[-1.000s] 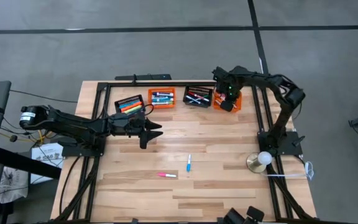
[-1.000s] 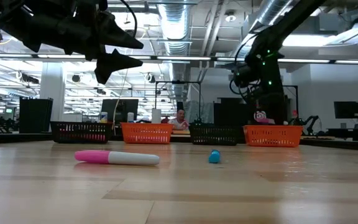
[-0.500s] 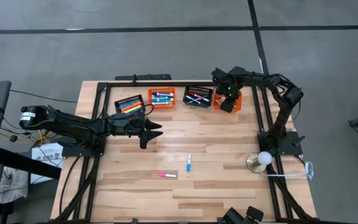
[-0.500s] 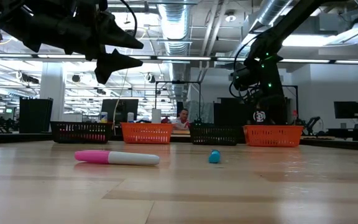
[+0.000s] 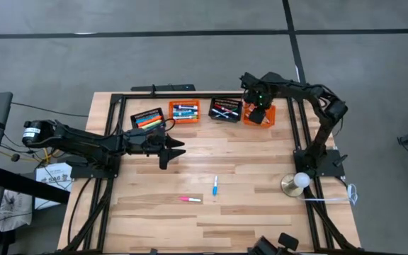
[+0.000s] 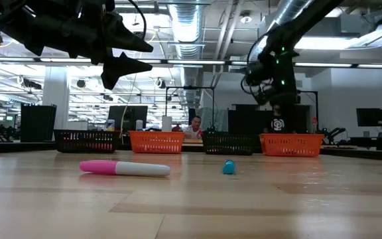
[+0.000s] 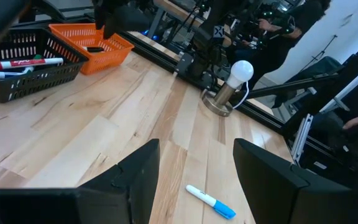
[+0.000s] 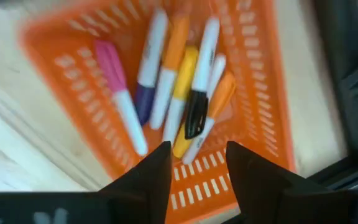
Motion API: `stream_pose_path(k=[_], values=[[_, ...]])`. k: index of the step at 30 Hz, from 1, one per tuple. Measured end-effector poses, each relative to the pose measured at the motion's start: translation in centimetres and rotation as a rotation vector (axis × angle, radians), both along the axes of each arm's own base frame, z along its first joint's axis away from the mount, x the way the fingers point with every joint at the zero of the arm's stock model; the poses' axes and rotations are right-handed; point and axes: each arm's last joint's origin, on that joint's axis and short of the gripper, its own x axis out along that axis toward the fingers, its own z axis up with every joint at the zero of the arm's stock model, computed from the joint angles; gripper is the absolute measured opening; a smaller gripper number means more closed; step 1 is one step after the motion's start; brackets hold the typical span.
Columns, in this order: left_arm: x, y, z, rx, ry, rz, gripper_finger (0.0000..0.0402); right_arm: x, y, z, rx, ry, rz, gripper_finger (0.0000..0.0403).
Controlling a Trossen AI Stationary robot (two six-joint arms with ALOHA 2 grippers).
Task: Pick & Place Markers
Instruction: Put the small pink highlighter pen into the right orange bin
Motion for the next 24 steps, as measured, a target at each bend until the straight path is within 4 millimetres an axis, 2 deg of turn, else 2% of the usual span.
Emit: stream_pose_path(k=[4,9,17,21,24], values=[[0.0,0.0,0.0,0.0,0.0,0.0,0.0204,0.3,0.7,2.8,-0.069,-0.097,0.006,0.0128],[0.0,0.0,0.0,0.0,0.0,0.0,0.0204,-0.2,2.7,7.4,-0.134,-0.332,0.009,0.0114],[0.0,0.0,0.0,0.0,0.0,-0.001,0.0204,-2.7,8.5,14.5,-0.147,-0.703,0.125,0.0113],[0.0,0.0,0.0,0.0,-0.001,0.0,0.0204,-4.5,11.7,16.7,-0.125,-0.88,0.241,0.0113],[0.0,0.0,0.0,-0.001,-0.002,0.0,0.0204,-6.0,13.7,17.7,-0.148,-0.996,0.264,0.0113]])
